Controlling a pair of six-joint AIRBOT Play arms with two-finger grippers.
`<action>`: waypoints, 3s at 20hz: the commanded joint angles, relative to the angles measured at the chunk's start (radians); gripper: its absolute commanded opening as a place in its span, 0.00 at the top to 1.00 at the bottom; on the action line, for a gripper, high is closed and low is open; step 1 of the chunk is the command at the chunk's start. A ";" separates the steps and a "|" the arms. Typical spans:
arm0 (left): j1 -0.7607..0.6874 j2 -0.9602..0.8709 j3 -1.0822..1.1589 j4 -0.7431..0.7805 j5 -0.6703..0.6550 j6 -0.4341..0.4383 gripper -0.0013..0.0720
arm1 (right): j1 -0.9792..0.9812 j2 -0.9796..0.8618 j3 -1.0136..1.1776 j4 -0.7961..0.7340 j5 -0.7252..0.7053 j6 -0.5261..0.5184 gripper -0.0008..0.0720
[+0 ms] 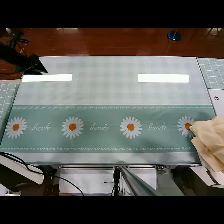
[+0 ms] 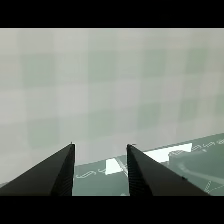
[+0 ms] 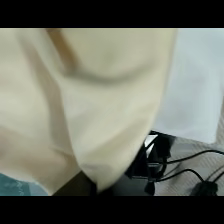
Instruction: Fold the shirts.
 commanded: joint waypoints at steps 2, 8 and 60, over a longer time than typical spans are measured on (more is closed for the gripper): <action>0.022 0.000 0.001 0.009 -0.013 0.000 0.44 | -0.001 -0.036 -0.033 -0.224 0.011 0.000 0.96; 0.029 0.000 0.001 0.011 -0.013 0.000 0.44 | -0.001 -0.097 -0.033 -0.343 -0.039 -0.002 0.61; -0.486 0.002 0.000 0.332 0.198 -0.053 0.05 | 1.624 -0.640 0.589 0.242 -0.907 -0.049 0.50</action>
